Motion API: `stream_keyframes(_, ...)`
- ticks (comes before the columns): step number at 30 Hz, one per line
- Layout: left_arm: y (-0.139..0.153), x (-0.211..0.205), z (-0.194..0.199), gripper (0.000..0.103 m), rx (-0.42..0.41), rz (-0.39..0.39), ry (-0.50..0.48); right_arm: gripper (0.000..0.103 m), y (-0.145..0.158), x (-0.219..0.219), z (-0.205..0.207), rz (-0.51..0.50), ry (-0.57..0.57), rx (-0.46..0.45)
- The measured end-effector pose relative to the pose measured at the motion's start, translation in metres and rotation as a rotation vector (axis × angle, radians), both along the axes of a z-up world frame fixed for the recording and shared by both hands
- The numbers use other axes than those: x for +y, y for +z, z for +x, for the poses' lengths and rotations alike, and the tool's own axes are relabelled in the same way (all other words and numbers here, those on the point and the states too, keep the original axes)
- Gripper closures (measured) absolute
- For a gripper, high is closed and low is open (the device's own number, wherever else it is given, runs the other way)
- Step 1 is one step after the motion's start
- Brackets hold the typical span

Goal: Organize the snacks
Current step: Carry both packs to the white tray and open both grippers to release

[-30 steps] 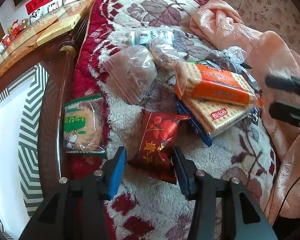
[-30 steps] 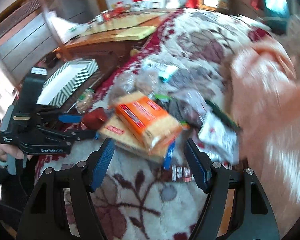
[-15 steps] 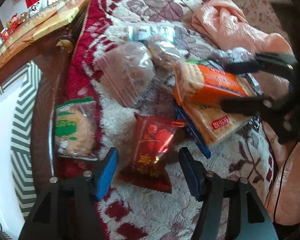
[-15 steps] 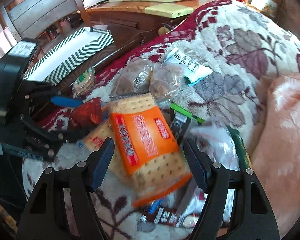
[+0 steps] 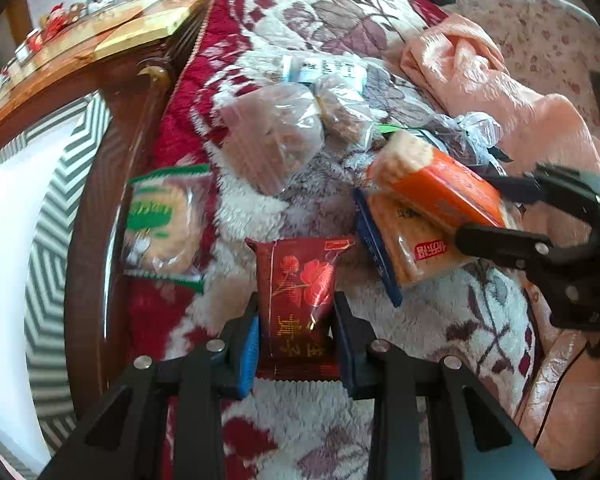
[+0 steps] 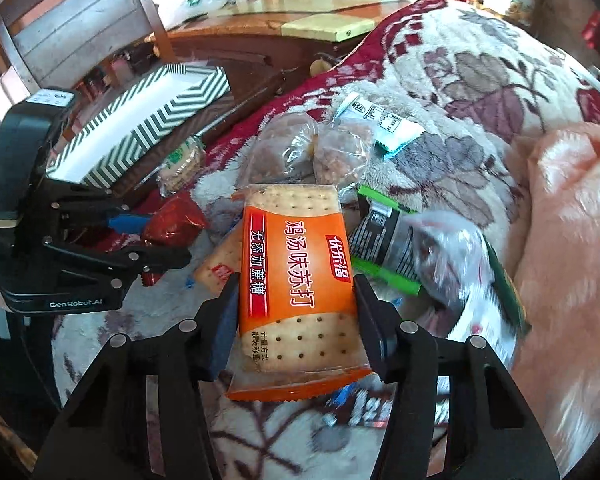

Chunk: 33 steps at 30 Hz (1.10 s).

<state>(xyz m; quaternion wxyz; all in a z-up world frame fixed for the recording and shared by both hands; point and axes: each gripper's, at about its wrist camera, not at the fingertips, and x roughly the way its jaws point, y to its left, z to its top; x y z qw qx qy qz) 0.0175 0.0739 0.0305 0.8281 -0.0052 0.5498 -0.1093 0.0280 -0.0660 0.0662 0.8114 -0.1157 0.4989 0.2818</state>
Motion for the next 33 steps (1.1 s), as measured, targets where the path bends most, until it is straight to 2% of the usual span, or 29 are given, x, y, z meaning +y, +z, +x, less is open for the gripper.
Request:
stream_keyframes(10, 0.022, 0.017, -0.015, 0.068, -0.074, 0.027, 0.071, 0.050, 0.015, 0.014, -0.024, 0.074, -0.066, -0.034)
stream_keyframes(22, 0.043, 0.076, -0.020, 0.068, -0.124, 0.061, 0.191, 0.050, 0.030, 0.078, -0.019, 0.102, 0.003, -0.046)
stream_keyframes(33, 0.046, 0.141, -0.023, 0.068, -0.118, 0.078, 0.312, 0.050, 0.032, 0.144, -0.010, 0.091, 0.087, -0.037)
